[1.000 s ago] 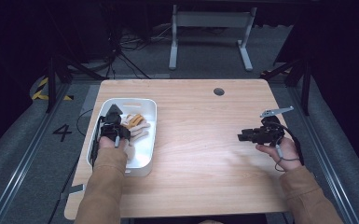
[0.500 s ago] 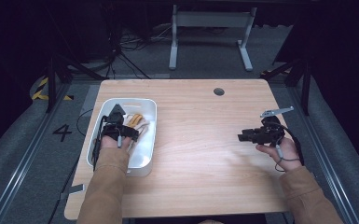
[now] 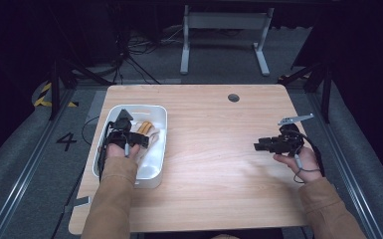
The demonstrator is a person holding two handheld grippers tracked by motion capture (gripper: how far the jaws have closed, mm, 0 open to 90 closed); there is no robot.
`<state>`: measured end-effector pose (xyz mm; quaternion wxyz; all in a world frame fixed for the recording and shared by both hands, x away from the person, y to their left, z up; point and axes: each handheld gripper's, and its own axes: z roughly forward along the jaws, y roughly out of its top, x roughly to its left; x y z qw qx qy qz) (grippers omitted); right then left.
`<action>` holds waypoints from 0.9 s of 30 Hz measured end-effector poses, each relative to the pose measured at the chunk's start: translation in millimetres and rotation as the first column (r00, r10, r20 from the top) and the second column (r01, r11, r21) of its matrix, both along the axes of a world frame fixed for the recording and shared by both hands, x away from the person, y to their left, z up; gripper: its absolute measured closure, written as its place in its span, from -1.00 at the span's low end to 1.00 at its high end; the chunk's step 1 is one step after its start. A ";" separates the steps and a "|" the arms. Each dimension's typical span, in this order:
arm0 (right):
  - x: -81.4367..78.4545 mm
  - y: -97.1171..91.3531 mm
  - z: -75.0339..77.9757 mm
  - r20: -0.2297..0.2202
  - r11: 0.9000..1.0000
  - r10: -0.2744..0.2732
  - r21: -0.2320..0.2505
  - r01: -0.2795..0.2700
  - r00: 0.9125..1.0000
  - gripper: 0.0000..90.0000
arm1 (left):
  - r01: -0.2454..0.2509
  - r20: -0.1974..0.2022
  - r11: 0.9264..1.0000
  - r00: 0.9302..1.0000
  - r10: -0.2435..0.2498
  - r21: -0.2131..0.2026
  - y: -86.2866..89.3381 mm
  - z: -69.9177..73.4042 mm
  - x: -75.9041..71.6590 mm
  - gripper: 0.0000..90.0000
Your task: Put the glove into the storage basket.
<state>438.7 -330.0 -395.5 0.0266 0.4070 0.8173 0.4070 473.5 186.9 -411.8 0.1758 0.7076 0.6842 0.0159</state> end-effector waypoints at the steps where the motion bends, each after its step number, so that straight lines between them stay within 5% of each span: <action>1: 0.1 0.0 -0.1 0.000 1.000 0.000 0.001 0.000 1.000 0.25 | 0.001 0.006 1.000 1.000 -0.001 0.000 0.5 1.2 -0.2 -0.88; 17: 0.8 0.2 -1.5 -0.004 1.000 -0.003 -0.003 0.003 1.000 0.24 | 0.039 0.110 0.999 0.993 -0.038 -0.008 -2.3 30.8 -6.4 -1.00; 27: -0.4 0.0 -0.9 -0.001 1.000 0.002 -0.002 -0.002 1.000 0.24 | 0.072 0.181 0.997 0.981 -0.068 -0.015 -4.9 44.0 -10.0 -1.00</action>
